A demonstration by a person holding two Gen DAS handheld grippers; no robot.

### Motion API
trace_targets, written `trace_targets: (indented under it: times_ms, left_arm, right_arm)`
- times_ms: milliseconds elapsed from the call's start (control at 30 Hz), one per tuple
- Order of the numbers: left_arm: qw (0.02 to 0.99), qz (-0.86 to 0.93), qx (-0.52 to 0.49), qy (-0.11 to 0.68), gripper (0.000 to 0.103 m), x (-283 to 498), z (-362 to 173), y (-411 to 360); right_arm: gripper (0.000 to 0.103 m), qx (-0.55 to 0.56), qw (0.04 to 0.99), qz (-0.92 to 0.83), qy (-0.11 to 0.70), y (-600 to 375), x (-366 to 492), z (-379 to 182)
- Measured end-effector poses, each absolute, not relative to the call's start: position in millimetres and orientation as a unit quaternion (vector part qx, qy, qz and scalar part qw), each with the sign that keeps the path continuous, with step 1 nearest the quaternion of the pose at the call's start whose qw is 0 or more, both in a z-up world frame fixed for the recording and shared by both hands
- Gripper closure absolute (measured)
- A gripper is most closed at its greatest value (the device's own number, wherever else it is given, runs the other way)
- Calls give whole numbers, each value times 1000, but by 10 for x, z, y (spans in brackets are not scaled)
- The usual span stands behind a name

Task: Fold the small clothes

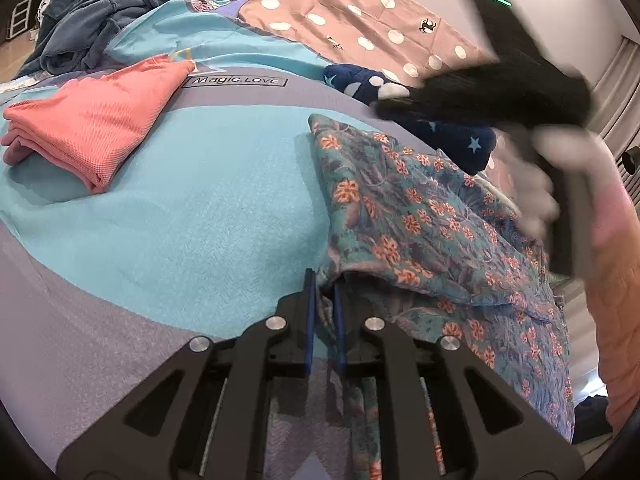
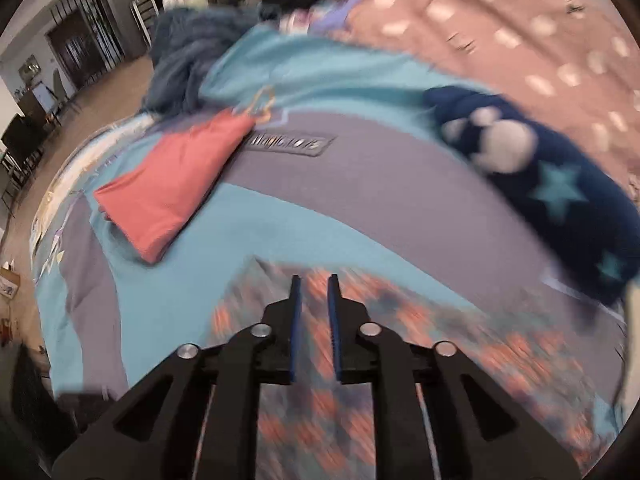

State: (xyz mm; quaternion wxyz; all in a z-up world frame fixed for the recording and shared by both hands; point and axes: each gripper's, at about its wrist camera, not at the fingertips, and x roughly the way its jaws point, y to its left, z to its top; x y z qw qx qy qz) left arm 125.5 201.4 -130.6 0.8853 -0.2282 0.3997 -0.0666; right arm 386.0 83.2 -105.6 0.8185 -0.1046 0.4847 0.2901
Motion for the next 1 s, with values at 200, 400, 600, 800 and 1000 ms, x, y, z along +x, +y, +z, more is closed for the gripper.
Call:
trace_targets:
  times_ms: [200, 400, 600, 800, 1000]
  left_arm:
    - [892, -54, -232, 383, 84, 1152, -1222, 2065]
    - [914, -94, -224, 325, 87, 1006, -652, 1941]
    - [894, -89, -60, 434, 71, 1506, -883, 1116]
    - [895, -83, -22, 439, 67, 1461, -854, 845]
    - [913, -106, 14, 393, 42, 1301, -416, 391]
  right_arm:
    - [81, 25, 829, 248, 500, -859, 2859, -1204]
    - [102, 144, 834, 142, 513, -2077, 2398, -1688]
    - [93, 172, 859, 124, 467, -2276, 2054, -1452]
    - [83, 188, 894, 9, 407, -3267, 1528, -1310]
    - [57, 121, 900, -157, 387, -4142, 1226, -1347]
